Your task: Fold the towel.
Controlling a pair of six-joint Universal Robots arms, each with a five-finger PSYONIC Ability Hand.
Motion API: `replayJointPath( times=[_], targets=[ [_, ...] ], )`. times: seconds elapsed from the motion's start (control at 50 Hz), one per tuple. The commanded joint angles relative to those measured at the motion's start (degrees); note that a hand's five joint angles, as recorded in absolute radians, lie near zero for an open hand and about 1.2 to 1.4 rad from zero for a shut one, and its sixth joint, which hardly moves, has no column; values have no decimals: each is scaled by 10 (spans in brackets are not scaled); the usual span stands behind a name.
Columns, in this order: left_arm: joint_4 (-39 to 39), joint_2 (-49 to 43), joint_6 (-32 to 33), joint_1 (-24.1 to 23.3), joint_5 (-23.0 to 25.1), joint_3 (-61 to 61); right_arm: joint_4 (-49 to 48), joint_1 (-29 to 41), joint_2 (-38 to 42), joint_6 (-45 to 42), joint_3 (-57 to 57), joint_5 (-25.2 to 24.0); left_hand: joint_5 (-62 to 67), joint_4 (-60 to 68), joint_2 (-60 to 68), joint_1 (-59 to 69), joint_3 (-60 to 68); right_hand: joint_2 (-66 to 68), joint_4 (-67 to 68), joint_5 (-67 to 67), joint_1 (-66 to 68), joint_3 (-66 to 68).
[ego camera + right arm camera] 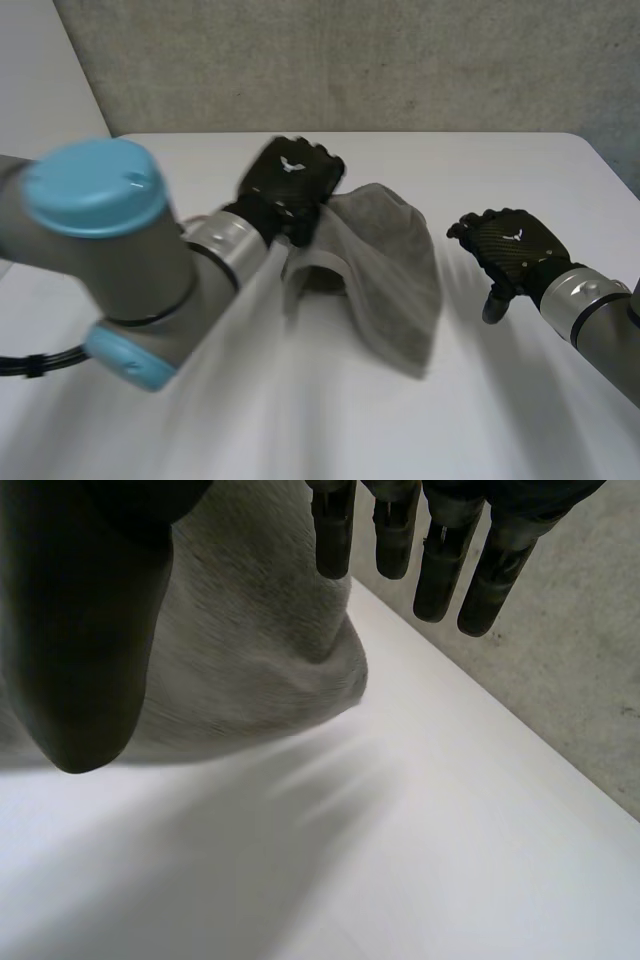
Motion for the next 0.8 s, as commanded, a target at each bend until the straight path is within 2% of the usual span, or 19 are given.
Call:
replayJointPath(
  times=[0.02,0.08,0.12,0.14,0.18,0.2,0.22,0.24,0.28,0.4,0.46,0.52,0.64,0.68,0.8],
  targets=[
    [3,128,8,92,10,-106,1,4,-5,28,-9,-12,-147,-71,-69,-24,-85,-19,-28,-16,-14,-21],
    [3,144,9,117,22,-121,1,4,-5,28,-12,-12,-147,-71,-69,-24,-85,-17,-26,-15,-13,-20],
    [4,160,10,183,55,-141,1,15,-4,27,-21,-12,-147,-71,-69,-24,-85,-17,-26,-15,-13,-20],
    [4,160,10,183,55,-141,1,15,-4,27,-21,-12,-147,-71,-69,-24,-85,-17,-26,-15,-13,-20],
    [5,164,12,251,94,-153,1,40,1,28,-37,-12,-147,-71,-69,-24,-85,-15,-25,-13,-11,-18],
    [5,164,12,252,95,-153,1,40,1,28,-37,-12,-147,-71,-69,-24,-85,-15,-25,-13,-11,-18],
    [6,161,12,279,110,-156,1,53,2,28,-48,-12,-147,-71,-69,-24,-85,-14,-23,-11,-9,-16],
    [6,161,12,279,111,-156,1,53,2,28,-48,-12,-147,-71,-69,-24,-85,-14,-23,-11,-9,-16],
    [7,146,14,309,126,-156,3,76,19,29,-72,-11,-147,-71,-69,-24,-85,-14,-23,-11,-9,-16],
    [20,76,60,325,125,-141,21,111,59,29,-114,-6,-147,-71,-69,-24,-85,-12,-21,-9,-8,-15],
    [30,17,134,362,123,-116,44,140,102,28,-159,-1,-147,-71,-69,-24,-85,-7,-16,-4,-3,-9],
    [29,-13,154,374,118,-105,56,150,131,29,-186,1,-147,-71,-69,-24,-85,-4,-13,-1,1,-6],
    [30,-30,151,366,101,-103,58,164,159,29,-210,10,-147,-71,-69,-24,-85,5,-4,7,9,2],
    [33,-30,144,352,89,-107,53,168,167,30,-220,22,-439,-363,-362,-316,-378,11,2,14,16,9],
    [36,-15,127,334,67,-106,37,167,176,30,-238,36,-532,-456,-454,-409,-470,15,6,17,19,12]
  ],
)
